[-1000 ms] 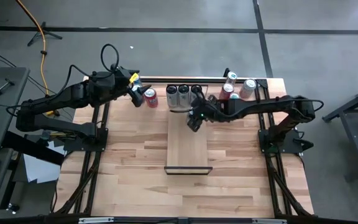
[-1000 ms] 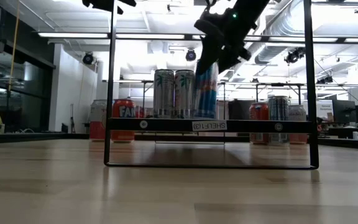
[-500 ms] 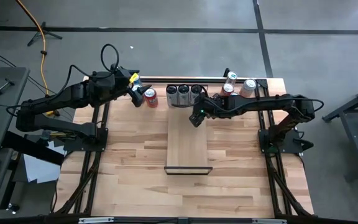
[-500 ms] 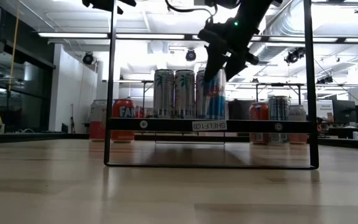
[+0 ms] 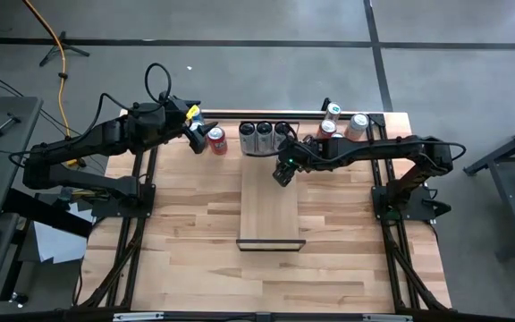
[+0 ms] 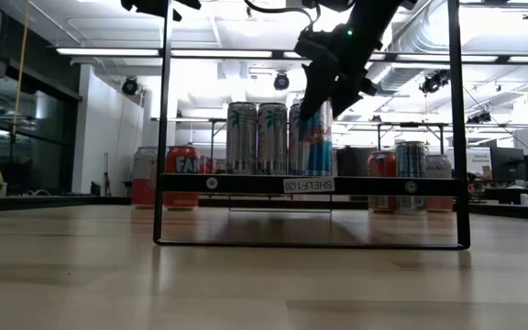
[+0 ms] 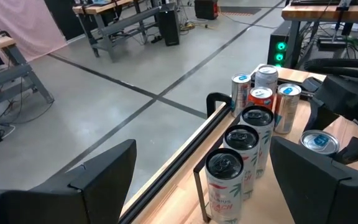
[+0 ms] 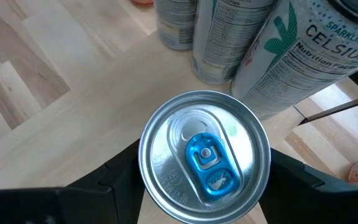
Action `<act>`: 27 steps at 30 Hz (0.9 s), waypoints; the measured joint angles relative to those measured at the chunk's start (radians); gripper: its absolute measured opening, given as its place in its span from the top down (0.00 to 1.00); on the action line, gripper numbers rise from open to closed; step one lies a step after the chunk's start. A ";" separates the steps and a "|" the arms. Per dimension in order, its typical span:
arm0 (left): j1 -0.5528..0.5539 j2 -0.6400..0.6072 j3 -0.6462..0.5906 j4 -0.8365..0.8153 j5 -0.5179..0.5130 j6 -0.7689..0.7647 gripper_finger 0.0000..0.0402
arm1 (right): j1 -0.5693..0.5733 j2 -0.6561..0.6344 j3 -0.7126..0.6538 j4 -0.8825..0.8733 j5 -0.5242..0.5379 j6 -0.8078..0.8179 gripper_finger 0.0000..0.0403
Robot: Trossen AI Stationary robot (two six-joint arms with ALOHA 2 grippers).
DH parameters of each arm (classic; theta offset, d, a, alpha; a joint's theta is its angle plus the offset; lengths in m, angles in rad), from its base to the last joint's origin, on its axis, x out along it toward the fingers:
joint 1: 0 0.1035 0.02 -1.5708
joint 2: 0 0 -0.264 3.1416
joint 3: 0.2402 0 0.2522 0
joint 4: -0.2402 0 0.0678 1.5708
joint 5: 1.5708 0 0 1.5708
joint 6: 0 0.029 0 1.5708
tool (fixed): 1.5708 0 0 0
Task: Place canned beverage on shelf
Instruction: Put the bottom left blue soda can on the shelf
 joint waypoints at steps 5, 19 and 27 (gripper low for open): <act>0.000 0.000 0.000 0.000 0.000 0.000 0.19 | 0.000 0.000 0.000 0.000 0.000 0.000 0.41; 0.000 0.000 0.000 0.000 0.000 0.000 0.19 | 0.000 0.000 0.000 0.000 -0.012 0.008 0.41; 0.000 0.000 0.000 0.000 0.000 0.000 0.19 | 0.000 0.000 0.003 0.006 -0.012 0.008 0.29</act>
